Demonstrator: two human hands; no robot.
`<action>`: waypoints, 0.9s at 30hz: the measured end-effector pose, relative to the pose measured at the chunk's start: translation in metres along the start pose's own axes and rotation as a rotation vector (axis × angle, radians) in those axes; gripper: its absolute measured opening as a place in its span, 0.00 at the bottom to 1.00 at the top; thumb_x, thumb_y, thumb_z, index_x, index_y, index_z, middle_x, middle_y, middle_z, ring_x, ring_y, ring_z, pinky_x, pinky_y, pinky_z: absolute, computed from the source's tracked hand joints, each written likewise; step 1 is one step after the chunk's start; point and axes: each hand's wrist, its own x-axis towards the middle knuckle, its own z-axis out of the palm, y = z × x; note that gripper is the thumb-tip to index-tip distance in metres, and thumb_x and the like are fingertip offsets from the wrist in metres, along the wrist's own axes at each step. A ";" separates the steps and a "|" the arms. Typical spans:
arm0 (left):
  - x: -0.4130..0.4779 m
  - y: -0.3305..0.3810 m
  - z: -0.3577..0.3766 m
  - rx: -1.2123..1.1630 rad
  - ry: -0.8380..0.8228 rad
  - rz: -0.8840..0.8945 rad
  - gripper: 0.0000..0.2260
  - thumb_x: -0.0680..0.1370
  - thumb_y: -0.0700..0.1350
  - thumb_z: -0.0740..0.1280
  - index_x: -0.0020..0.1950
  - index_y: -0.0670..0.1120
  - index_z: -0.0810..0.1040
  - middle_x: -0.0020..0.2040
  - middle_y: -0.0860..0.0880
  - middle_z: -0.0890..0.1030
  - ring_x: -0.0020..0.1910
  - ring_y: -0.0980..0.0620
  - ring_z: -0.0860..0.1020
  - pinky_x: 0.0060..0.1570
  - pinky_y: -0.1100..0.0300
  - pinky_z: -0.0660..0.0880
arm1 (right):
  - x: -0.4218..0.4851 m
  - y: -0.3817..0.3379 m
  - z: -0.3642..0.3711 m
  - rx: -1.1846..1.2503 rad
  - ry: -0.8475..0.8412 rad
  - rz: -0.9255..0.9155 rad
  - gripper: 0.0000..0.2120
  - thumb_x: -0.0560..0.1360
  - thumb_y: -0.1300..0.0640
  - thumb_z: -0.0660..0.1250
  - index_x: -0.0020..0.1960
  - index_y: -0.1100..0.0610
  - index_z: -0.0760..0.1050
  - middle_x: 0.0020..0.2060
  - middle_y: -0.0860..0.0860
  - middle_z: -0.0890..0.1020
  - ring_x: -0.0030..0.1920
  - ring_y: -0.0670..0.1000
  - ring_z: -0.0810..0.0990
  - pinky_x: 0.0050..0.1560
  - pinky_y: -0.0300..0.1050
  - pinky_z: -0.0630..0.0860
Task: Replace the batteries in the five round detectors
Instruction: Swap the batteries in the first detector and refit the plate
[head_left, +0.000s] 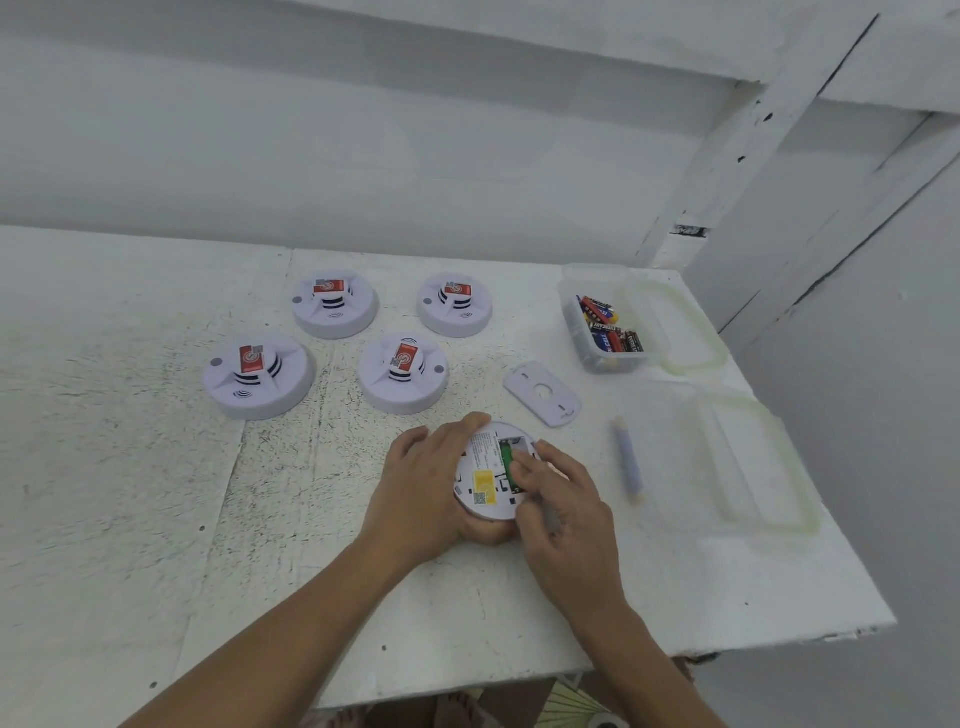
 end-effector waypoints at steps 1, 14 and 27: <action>0.000 0.000 0.000 0.002 0.002 0.000 0.47 0.57 0.73 0.67 0.70 0.50 0.67 0.59 0.58 0.77 0.56 0.61 0.74 0.66 0.54 0.64 | 0.000 0.000 0.000 -0.008 0.001 -0.009 0.18 0.70 0.55 0.58 0.54 0.57 0.82 0.55 0.25 0.72 0.65 0.42 0.71 0.61 0.30 0.70; -0.001 0.004 -0.004 -0.003 0.016 0.022 0.45 0.58 0.70 0.67 0.70 0.50 0.68 0.59 0.59 0.76 0.55 0.61 0.74 0.66 0.54 0.63 | -0.001 -0.002 0.000 -0.113 -0.023 -0.032 0.18 0.72 0.56 0.58 0.54 0.59 0.82 0.55 0.47 0.82 0.64 0.44 0.72 0.61 0.34 0.72; -0.007 0.014 -0.018 -0.079 0.164 0.094 0.42 0.60 0.67 0.71 0.67 0.43 0.71 0.58 0.51 0.78 0.52 0.55 0.75 0.51 0.60 0.73 | 0.033 -0.027 -0.025 0.708 -0.266 0.741 0.21 0.70 0.70 0.72 0.56 0.55 0.69 0.50 0.63 0.83 0.46 0.58 0.83 0.44 0.47 0.80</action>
